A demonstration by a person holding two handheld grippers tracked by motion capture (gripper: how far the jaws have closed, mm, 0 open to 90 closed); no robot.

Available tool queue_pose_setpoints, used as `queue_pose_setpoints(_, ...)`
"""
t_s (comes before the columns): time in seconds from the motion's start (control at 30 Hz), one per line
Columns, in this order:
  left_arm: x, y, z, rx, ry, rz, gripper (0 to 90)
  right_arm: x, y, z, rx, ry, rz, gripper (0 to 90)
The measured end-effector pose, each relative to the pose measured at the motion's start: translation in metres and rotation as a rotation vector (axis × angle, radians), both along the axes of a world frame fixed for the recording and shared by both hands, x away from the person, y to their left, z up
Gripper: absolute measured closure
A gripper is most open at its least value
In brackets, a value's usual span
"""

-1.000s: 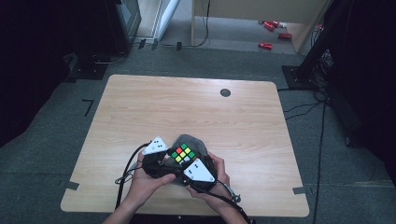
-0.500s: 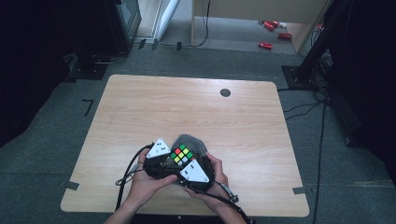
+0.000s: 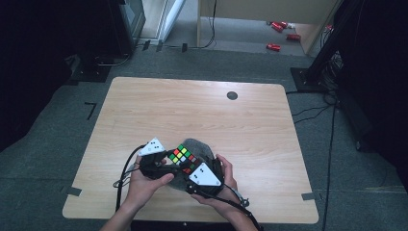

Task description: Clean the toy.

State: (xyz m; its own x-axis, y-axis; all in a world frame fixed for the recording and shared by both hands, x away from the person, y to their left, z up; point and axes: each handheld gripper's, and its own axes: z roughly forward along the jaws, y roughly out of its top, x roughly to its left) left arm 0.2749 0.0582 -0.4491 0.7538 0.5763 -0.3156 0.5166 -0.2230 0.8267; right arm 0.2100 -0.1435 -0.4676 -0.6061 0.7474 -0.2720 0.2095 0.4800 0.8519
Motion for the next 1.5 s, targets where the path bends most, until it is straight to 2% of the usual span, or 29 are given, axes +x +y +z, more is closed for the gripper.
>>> queue_pose_setpoints(0.1, 0.007, 0.014, 0.001, -0.045, 0.018, 0.028, 34.6, 0.002, -0.002, 0.000, 0.013, 0.011, 0.003, 20.3)
queue_pose_setpoints(0.27, 0.013, 0.035, 0.004, -0.085, 0.002, 0.075, 34.6, 0.009, -0.008, -0.004, 0.028, 0.040, -0.020, 19.7)
queue_pose_setpoints(0.3, 0.014, 0.038, 0.004, -0.090, -0.005, 0.075, 34.6, 0.015, -0.011, -0.008, 0.052, 0.075, -0.039, 19.8)
queue_pose_setpoints(0.4, 0.015, 0.046, 0.005, -0.124, -0.030, 0.068, 34.6, 0.022, -0.013, -0.016, 0.040, 0.114, -0.073, 20.1)
queue_pose_setpoints(0.43, 0.015, 0.049, 0.005, -0.137, -0.034, 0.065, 34.6, 0.022, -0.013, -0.016, 0.040, 0.114, -0.073, 20.1)
queue_pose_setpoints(0.53, 0.016, 0.053, 0.005, -0.155, -0.045, 0.053, 34.6, 0.029, -0.016, -0.026, 0.027, 0.175, -0.101, 20.1)
queue_pose_setpoints(0.57, 0.016, 0.054, 0.005, -0.157, -0.047, 0.047, 34.6, 0.029, -0.016, -0.026, 0.027, 0.175, -0.101, 20.1)
queue_pose_setpoints(0.6, 0.017, 0.054, 0.004, -0.158, -0.046, 0.043, 34.6, 0.032, -0.018, -0.030, 0.042, 0.211, -0.106, 20.1)
queue_pose_setpoints(0.73, 0.018, 0.056, 0.002, -0.178, -0.035, 0.030, 34.6, 0.035, -0.017, -0.034, 0.049, 0.235, -0.108, 20.2)
queue_pose_setpoints(0.77, 0.018, 0.056, 0.002, -0.178, -0.039, 0.026, 34.6, 0.036, -0.017, -0.037, 0.046, 0.244, -0.108, 20.1)
queue_pose_setpoints(0.87, 0.015, 0.056, 0.002, -0.174, -0.070, 0.065, 34.6, 0.037, -0.016, -0.040, 0.037, 0.265, -0.101, 21.2)
queue_pose_setpoints(0.97, 0.015, 0.058, 0.001, -0.186, -0.069, 0.068, 34.7, 0.037, -0.015, -0.043, 0.042, 0.285, -0.107, 25.4)
queue_pose_setpoints(1.07, 0.014, 0.057, 0.000, -0.157, -0.075, 0.086, 34.7, 0.037, -0.014, -0.046, 0.028, 0.301, -0.107, 27.1)
queue_pose_setpoints(1.2, 0.013, 0.055, -0.001, -0.148, -0.069, 0.086, 34.6, 0.038, -0.013, -0.047, 0.027, 0.329, -0.115, 28.9)
queue_pose_setpoints(1.33, 0.013, 0.055, -0.003, -0.159, -0.063, 0.085, 34.6, 0.038, -0.013, -0.048, 0.029, 0.328, -0.118, 31.9)
queue_pose_setpoints(1.37, 0.013, 0.055, -0.003, -0.157, -0.065, 0.082, 34.6, 0.038, -0.013, -0.048, 0.029, 0.319, -0.122, 37.2)
queue_pose_setpoints(1.4, 0.013, 0.055, -0.003, -0.157, -0.064, 0.079, 34.6, 0.038, -0.013, -0.048, 0.029, 0.319, -0.122, 37.2)
queue_pose_setpoints(1.5, 0.013, 0.054, -0.003, -0.143, -0.071, 0.071, 34.6, 0.036, -0.015, -0.049, 0.021, 0.297, -0.127, 51.8)
